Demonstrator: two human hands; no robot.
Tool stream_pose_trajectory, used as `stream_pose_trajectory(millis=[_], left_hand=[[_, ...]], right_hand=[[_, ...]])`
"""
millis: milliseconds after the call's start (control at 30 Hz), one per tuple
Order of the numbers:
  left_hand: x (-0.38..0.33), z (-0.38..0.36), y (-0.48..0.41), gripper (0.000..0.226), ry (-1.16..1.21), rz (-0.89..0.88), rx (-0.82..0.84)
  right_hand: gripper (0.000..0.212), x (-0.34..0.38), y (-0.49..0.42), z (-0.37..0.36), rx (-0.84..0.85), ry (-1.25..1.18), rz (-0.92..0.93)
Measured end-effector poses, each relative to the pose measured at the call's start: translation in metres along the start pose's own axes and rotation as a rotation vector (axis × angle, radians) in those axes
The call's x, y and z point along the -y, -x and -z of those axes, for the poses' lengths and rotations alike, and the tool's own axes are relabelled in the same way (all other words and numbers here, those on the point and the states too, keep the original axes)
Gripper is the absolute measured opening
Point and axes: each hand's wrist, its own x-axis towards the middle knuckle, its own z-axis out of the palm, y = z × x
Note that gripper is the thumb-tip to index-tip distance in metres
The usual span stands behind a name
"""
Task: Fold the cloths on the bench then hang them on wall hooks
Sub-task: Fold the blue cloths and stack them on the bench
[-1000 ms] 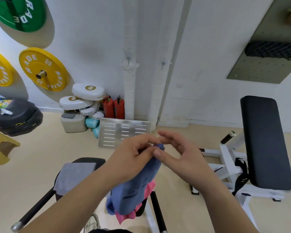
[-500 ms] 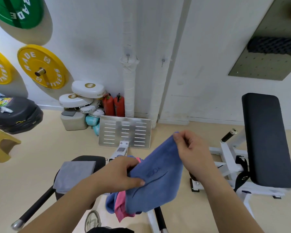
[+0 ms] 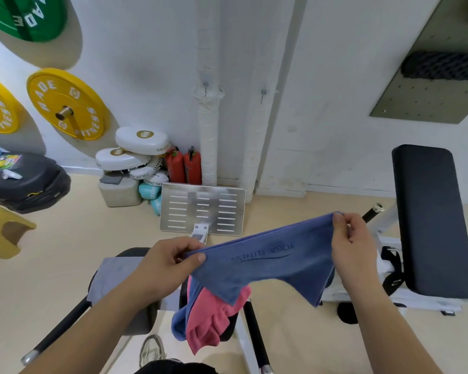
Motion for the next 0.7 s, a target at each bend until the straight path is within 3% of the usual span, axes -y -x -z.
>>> stream_pose_trajectory(millis=[233, 467, 700], left_hand=[[0.006, 0.024, 0.007, 0.014, -0.037, 0.100, -0.239], [0.004, 0.073, 0.008, 0.032, 0.395, 0.273, -0.420], [-0.004, 0.124, 0.007, 0.029, 0.487, 0.300, -0.437]], right_hand=[[0.023, 0.017, 0.009, -0.026, 0.007, -0.042, 0.025], [0.025, 0.056, 0.015, -0.077, 0.127, 0.005, 0.011], [0.026, 0.122, 0.071, -0.154, 0.165, -0.296, -0.092]])
